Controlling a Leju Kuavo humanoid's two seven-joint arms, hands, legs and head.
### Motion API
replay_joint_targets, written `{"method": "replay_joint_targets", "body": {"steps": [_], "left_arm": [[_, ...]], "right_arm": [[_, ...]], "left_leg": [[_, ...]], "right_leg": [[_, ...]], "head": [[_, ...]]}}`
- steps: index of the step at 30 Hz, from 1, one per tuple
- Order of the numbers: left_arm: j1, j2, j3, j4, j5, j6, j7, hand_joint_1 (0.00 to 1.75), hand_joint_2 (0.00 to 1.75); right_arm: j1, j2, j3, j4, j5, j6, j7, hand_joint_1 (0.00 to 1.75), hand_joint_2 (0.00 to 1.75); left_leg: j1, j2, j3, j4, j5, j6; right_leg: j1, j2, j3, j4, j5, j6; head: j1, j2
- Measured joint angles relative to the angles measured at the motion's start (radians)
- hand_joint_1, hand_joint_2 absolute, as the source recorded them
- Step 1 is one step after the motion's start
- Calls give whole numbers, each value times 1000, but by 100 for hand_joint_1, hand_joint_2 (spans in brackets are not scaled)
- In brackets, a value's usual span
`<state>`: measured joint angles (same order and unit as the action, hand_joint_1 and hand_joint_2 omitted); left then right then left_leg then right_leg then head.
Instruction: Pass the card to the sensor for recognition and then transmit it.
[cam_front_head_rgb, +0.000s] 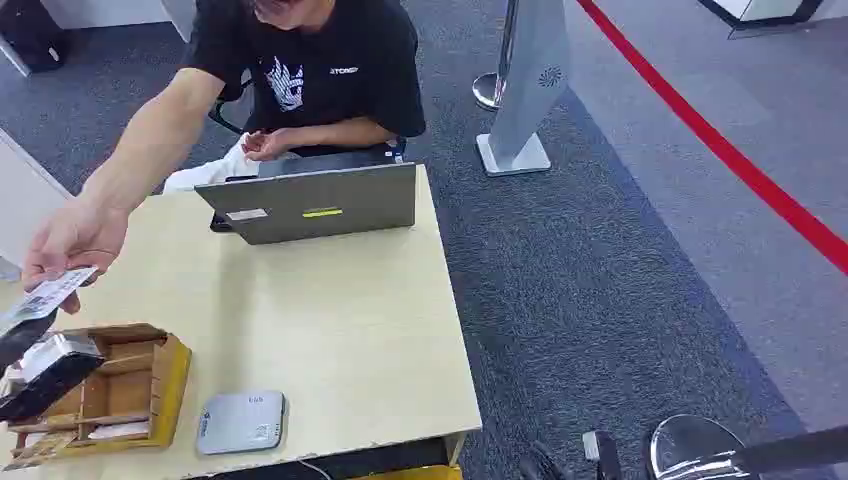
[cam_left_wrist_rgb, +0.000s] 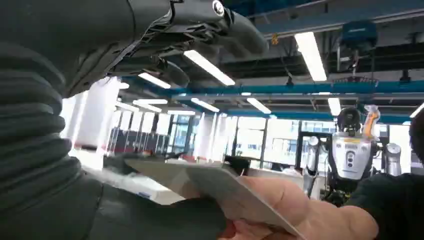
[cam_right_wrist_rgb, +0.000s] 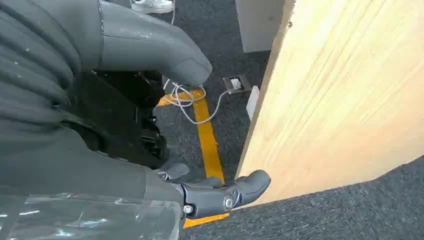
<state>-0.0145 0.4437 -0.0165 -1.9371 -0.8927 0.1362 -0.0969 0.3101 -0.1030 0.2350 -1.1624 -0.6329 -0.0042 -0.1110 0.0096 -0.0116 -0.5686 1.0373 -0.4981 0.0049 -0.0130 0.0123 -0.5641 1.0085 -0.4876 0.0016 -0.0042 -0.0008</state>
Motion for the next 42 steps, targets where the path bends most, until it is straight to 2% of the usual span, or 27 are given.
{"method": "replay_joint_targets", "body": {"steps": [10, 13, 16, 21, 23, 26, 29, 31, 35, 39, 42], "left_arm": [[-79, 201, -65, 32, -257, 2, 138, 175, 175], [-70, 231, -58, 32, -297, 26, 159, 175, 175], [-47, 239, -39, 32, -294, 69, 158, 175, 175], [39, 212, 7, 19, -262, 164, 122, 175, 175], [77, 188, 27, 7, -239, 203, 100, 175, 175], [173, 125, 46, -30, -216, 281, 45, 175, 175], [284, 67, 31, -45, -228, 351, 8, 175, 175], [349, 40, -1, -44, -241, 378, 24, 175, 175], [422, 25, -79, -29, -260, 415, 78, 175, 175], [453, 14, -148, 8, -195, 367, 134, 175, 175], [464, 9, -223, 62, -188, 362, 175, 175, 175]], "right_arm": [[-14, 3, 3, -1, 0, -49, -23, 0, 175], [-13, 10, -5, -5, 22, -72, -21, 0, 175], [-8, 20, -18, -19, 52, -82, -10, 0, 175], [-5, 47, -53, -23, 89, -72, -9, 0, 175], [-2, 59, -68, -23, 100, -64, -8, 0, 175], [18, 82, -104, -49, 133, -57, 11, 0, 175], [38, 109, -143, -71, 167, -43, 26, 0, 175], [44, 128, -175, -82, 188, -26, 34, 0, 175], [48, 154, -225, -94, 216, 0, 47, 0, 175], [47, 182, -274, -103, 258, 36, 66, 0, 175], [47, 200, -306, -106, 278, 55, 76, 0, 175]], "left_leg": [[1, 0, 0, 0, 0, 0], [1, 0, -1, 0, 0, 0], [1, 0, -1, 0, 0, 0], [0, 1, -1, 0, 0, 0], [0, 1, -1, 0, 0, 0], [0, 1, -1, 0, -1, 0], [-1, 2, -1, 0, -2, 0], [0, 2, -1, 0, -2, 0], [0, 2, -1, 0, -2, 0], [0, 2, -1, 0, -2, 0], [1, 2, -1, 0, -2, 0]], "right_leg": [[0, 1, 0, 1, 0, 0], [0, 1, 0, 1, 0, 0], [0, 1, 0, 1, 0, 0], [0, 2, 0, 0, 0, 0], [0, 2, 0, 0, 0, 0], [0, 2, 0, 0, 0, 0], [0, 3, -1, 0, -1, 0], [0, 3, -1, -1, -1, 0], [0, 2, -1, -1, -1, 0], [0, 2, 0, -1, -1, 0], [0, 2, 0, -1, -1, 0]], "head": [[0, 0], [0, 0], [0, 0], [0, 0], [0, 0], [0, 0], [0, 0], [0, 0], [0, 0], [0, 0], [1, 0]]}}
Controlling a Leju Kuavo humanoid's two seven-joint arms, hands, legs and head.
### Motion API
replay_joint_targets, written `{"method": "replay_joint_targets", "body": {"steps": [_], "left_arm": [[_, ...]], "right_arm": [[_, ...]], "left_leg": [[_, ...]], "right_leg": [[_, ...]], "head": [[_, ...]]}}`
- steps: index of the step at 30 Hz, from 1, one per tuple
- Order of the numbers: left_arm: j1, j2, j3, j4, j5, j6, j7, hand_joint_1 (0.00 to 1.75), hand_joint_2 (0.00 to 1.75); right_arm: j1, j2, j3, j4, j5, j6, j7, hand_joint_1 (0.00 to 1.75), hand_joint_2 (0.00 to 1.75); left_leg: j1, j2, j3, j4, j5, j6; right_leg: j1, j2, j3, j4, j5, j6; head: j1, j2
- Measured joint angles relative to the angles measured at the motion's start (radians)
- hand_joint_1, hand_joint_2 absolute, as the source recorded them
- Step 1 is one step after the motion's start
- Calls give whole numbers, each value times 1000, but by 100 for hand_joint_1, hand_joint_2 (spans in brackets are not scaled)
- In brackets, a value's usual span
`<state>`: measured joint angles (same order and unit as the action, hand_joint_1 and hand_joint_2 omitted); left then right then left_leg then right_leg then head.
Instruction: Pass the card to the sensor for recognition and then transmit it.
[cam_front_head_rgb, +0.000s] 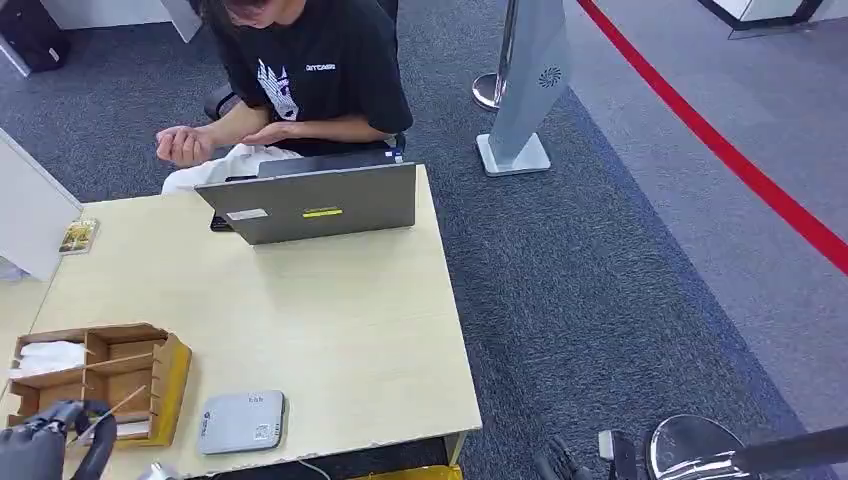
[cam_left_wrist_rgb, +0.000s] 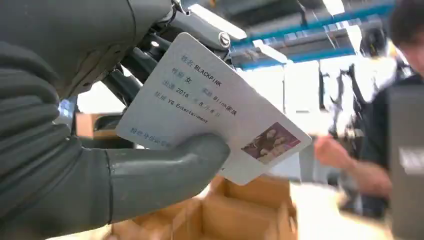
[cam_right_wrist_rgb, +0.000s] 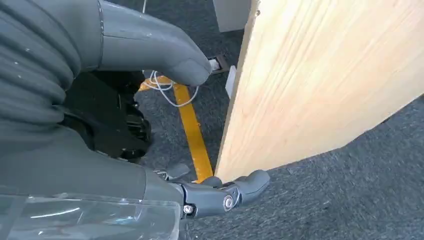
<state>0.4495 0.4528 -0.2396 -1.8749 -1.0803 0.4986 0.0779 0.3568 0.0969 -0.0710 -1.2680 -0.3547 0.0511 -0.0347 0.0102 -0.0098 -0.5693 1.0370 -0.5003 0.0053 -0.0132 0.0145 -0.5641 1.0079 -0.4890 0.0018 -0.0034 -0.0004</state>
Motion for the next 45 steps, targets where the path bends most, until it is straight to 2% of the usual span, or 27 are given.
{"method": "replay_joint_targets", "body": {"steps": [5, 9, 15, 21, 26, 28, 34, 36, 38, 40, 42, 45], "left_arm": [[-19, 0, -98, 79, 92, -100, 84, 175, 175], [-61, 0, -188, 149, 127, -153, 109, 175, 175], [-137, -8, -310, 225, 132, -207, 115, 175, 175], [-181, -8, -346, 259, 114, -211, 74, 175, 175], [-184, -13, -347, 211, 9, -129, 88, 175, 175], [-185, -13, -344, 143, -27, -72, 59, 175, 175], [-211, -19, -271, -69, -80, -97, -45, 175, 175], [-236, -23, -231, -118, -84, -134, -73, 175, 175], [-271, -23, -200, -153, -113, -175, -63, 175, 175], [-327, -14, -163, -168, -112, -252, -25, 175, 175], [-389, 3, -111, -167, -72, -366, 23, 175, 175], [-479, 20, -47, -149, -33, -468, 55, 175, 175]], "right_arm": [[-6, 16, -34, -3, 31, 37, 18, 0, 175], [-19, 22, -48, -3, 47, 57, 32, 0, 175], [-35, 23, -49, 0, 46, 60, 43, 0, 175], [-44, 23, -47, 6, 26, 47, 43, 0, 175], [-36, 23, -47, 6, 16, 30, 32, 0, 175], [-30, 26, -48, 5, 19, 25, 22, 0, 175], [-16, 34, -48, 3, 49, 26, 11, 0, 175], [-21, 34, -48, 12, 60, 30, -5, 0, 175], [-22, 34, -49, 18, 61, 41, -11, 0, 175], [-22, 34, -48, 21, 62, 48, -8, 0, 175], [-25, 34, -44, 26, 61, 54, -3, 0, 175], [-32, 34, -35, 31, 61, 54, 5, 0, 175]], "left_leg": [[0, 0, 0, 0, 0, 0], [-1, -1, 0, 0, 0, 0], [-1, -1, 0, 0, 0, 0], [0, -1, 0, 0, 0, 0], [0, -1, 0, 0, 0, 0], [0, -1, 0, 0, 0, 0], [0, -1, 0, 0, 0, 0], [0, -1, 0, 0, 1, 0], [0, -1, 0, 0, 2, 0], [0, -2, 0, 0, 3, -1], [1, -2, 0, 0, 4, -2], [1, -2, 0, 0, 5, -3]], "right_leg": [[0, 0, 0, 0, 0, 0], [0, -1, 0, 0, 0, 0], [0, -1, 0, 0, 0, 0], [0, -1, 0, 0, 0, 0], [0, -1, 0, 0, 0, 0], [0, -1, 0, 0, 0, 0], [0, -1, 0, 0, 0, 0], [0, -1, 0, 0, 0, 0], [0, -2, 0, 0, 1, 0], [0, -3, 0, 1, 1, -1], [0, -4, 0, 1, 3, -3], [1, -3, 0, 2, 3, -3]], "head": [[-1, 0], [-1, 0], [0, 0], [-1, 0], [0, 0], [0, 0], [-1, 0], [0, 0], [-1, 0], [0, 0], [-1, 0], [-1, 0]]}}
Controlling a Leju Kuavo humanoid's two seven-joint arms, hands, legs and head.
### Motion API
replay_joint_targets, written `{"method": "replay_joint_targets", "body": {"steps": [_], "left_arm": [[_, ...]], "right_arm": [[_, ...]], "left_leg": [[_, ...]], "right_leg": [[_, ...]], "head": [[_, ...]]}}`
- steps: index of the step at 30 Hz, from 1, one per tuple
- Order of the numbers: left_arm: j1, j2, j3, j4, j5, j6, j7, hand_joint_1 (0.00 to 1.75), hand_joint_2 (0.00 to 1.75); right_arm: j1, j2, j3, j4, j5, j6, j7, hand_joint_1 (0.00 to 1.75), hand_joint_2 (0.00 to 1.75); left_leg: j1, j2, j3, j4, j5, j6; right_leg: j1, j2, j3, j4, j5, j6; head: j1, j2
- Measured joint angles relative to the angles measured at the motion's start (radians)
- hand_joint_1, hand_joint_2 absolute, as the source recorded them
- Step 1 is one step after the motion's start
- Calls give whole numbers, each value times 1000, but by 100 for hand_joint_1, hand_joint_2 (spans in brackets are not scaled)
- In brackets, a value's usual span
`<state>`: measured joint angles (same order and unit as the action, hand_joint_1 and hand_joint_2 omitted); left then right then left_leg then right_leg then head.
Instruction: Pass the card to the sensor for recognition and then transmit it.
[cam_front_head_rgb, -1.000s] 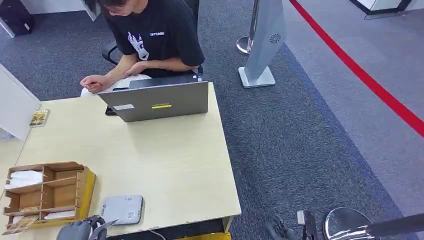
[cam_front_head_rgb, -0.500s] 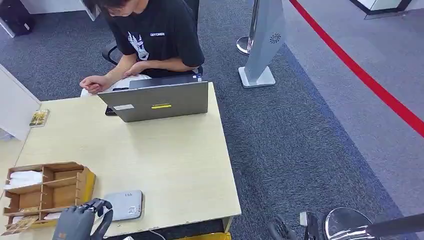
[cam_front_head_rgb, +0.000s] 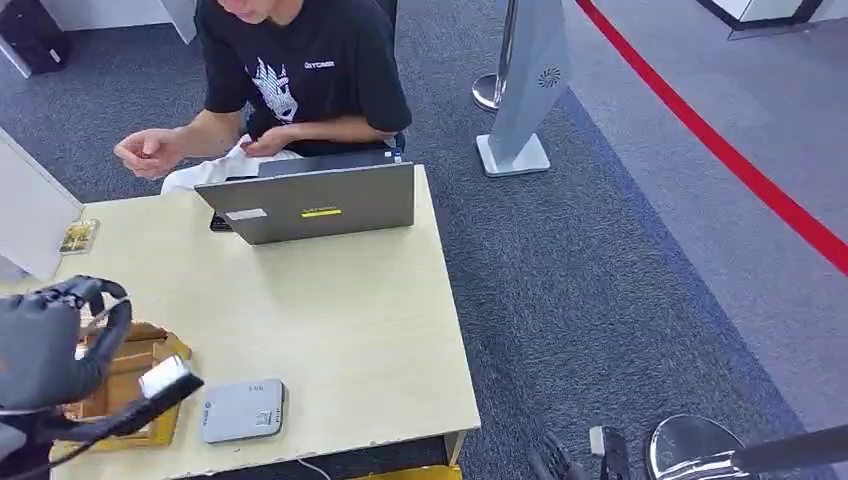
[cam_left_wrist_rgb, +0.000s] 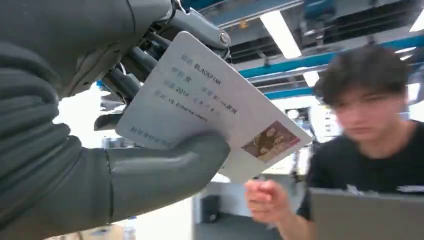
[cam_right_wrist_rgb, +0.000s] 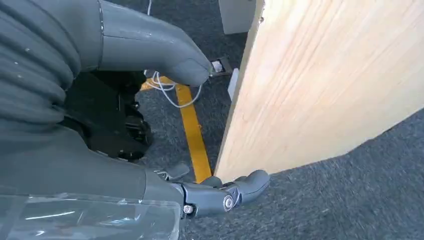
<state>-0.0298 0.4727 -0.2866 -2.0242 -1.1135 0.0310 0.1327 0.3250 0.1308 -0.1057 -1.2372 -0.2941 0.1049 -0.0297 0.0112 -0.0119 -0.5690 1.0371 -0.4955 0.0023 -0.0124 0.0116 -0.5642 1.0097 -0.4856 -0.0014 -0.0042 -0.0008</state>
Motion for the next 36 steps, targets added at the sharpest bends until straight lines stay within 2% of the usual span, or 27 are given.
{"method": "replay_joint_targets", "body": {"steps": [5, 15, 17, 26, 33, 36], "left_arm": [[-78, 24, 40, 53, 1, -71, 36, 175, 175], [-100, 35, 54, 104, -33, -58, 62, 175, 175], [-100, 35, 54, 111, -35, -47, 60, 0, 175], [-38, 21, 56, 111, -23, 29, 5, 0, 175], [127, 24, 65, 50, -38, 150, -118, 0, 175], [246, 64, 67, 18, -60, 204, -133, 0, 175]], "right_arm": [[-14, -5, 21, 9, -5, -5, 9, 0, 175], [-28, -21, 48, 33, -23, -19, 1, 0, 175], [-29, -24, 53, 40, -23, -19, -10, 0, 175], [-24, -26, 58, 31, -38, -30, 7, 0, 175], [-12, -26, 52, 25, -41, -32, -9, 0, 175], [-3, -20, 36, 7, -40, -28, -7, 0, 175]], "left_leg": [[0, 0, 0, 0, 0, 0], [-1, 0, -1, 0, 0, 0], [-1, 0, -1, 0, 0, 0], [0, 1, -1, 0, 0, 0], [0, 1, -2, 0, -1, 0], [-1, 4, 0, 0, -4, -1]], "right_leg": [[0, 0, 0, 0, 0, 0], [0, 0, -1, 0, 0, 0], [0, 0, -1, 0, 0, 0], [0, 1, -1, 0, 0, 0], [0, 2, -1, -1, -1, 1], [0, 5, -1, -1, -2, 0]], "head": [[0, 0], [0, 0], [0, 0], [0, 0], [1, 0], [-1, 0]]}}
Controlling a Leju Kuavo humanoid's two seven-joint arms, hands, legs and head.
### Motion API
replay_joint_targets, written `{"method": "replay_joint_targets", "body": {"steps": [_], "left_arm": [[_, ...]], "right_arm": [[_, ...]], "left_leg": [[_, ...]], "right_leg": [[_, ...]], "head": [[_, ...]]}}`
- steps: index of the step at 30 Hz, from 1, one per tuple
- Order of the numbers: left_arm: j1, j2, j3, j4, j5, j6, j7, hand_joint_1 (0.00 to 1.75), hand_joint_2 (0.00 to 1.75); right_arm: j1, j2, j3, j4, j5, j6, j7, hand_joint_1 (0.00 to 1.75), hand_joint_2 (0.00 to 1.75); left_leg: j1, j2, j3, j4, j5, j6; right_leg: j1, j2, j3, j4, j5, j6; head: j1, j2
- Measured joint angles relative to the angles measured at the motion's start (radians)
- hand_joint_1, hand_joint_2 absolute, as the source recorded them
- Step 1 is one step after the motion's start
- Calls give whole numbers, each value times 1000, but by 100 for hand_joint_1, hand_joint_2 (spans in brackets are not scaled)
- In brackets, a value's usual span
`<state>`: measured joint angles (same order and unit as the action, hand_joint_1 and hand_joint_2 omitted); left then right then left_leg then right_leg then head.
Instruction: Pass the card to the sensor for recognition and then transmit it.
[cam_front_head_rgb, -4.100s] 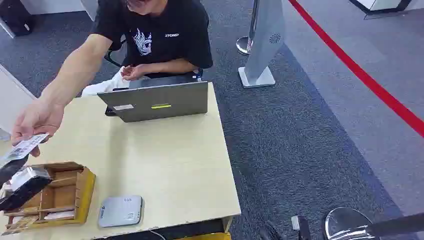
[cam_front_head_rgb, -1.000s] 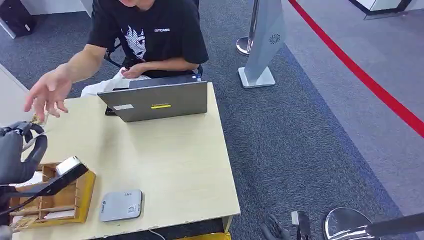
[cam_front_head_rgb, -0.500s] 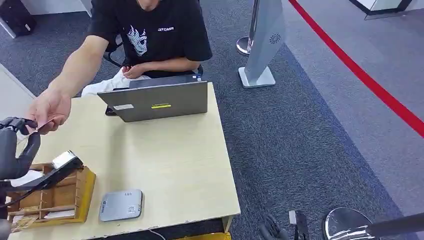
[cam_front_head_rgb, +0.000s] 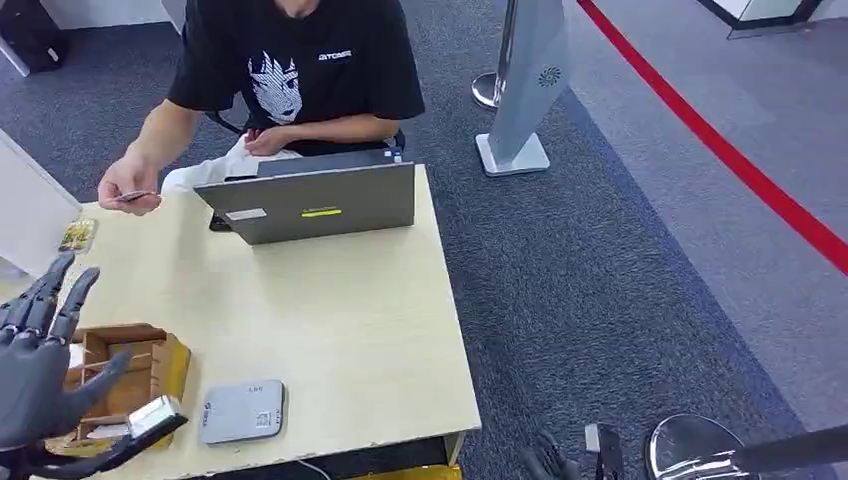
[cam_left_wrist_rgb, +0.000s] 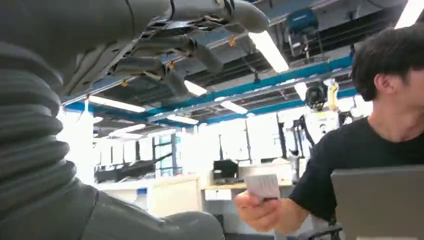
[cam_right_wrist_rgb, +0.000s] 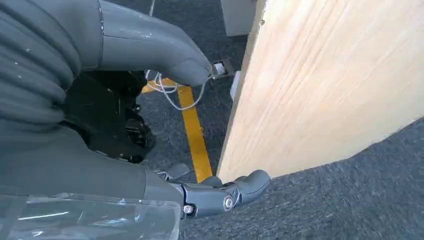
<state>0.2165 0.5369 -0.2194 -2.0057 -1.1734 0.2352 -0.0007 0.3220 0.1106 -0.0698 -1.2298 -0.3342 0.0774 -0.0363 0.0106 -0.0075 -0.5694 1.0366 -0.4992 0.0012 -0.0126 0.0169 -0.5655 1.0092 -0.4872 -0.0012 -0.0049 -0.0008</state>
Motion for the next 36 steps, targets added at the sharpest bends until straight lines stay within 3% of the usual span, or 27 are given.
{"method": "replay_joint_targets", "body": {"steps": [4, 10, 15, 18, 27, 28, 30, 34, 36], "left_arm": [[155, 96, 8, -13, -4, 74, 26, 0, 175], [412, 250, 41, -15, 12, 262, 198, 0, 175], [535, 322, 64, -13, 21, 289, 302, 0, 175], [572, 351, 81, 14, 50, 334, 325, 0, 175], [573, 353, 89, 47, 62, 345, 323, 0, 175], [570, 351, 99, 79, 73, 344, 300, 0, 175], [496, 255, 205, 200, 98, 285, 119, 0, 175], [423, 144, 319, 258, 74, 200, -26, 0, 175], [397, 102, 368, 281, 58, 173, -63, 0, 175]], "right_arm": [[12, 4, -25, -15, 2, 11, 5, 0, 175], [21, 25, -83, -31, 19, 36, 2, 0, 175], [22, 40, -116, -38, 23, 52, 1, 0, 175], [22, 46, -133, -40, 32, 64, 1, 0, 175], [22, 49, -140, -40, 40, 73, 1, 0, 175], [21, 53, -145, -40, 41, 79, 1, 0, 175], [17, 55, -149, -39, 40, 81, 4, 0, 175], [14, 55, -149, -39, 38, 74, 5, 0, 175], [13, 55, -149, -39, 35, 71, 5, 0, 175]], "left_leg": [[1, 1, -1, 0, 0, 0], [1, -2, -1, 0, -1, 0], [1, -2, -1, 0, -1, 0], [1, -2, -1, 0, -1, 0], [1, -2, -1, 0, -1, 0], [1, -2, -1, 0, -1, 0], [1, -3, 0, 0, -1, 0], [1, -3, -1, 0, -1, 0], [1, -3, -1, 0, -1, 0]], "right_leg": [[0, 1, 0, 0, 0, -1], [0, -2, -1, 0, -3, 0], [0, -2, 0, 0, -3, 0], [0, -2, 0, 0, -3, 0], [0, -2, 1, 0, -3, 0], [0, -2, 1, 0, -2, 0], [0, -3, 1, 0, -2, 0], [0, -3, 1, 0, -2, 0], [0, -3, 1, 0, -2, 0]], "head": [[2, 0], [1, 0], [1, 0], [2, 0], [1, 0], [1, 0], [1, 0], [2, 0], [1, 0]]}}
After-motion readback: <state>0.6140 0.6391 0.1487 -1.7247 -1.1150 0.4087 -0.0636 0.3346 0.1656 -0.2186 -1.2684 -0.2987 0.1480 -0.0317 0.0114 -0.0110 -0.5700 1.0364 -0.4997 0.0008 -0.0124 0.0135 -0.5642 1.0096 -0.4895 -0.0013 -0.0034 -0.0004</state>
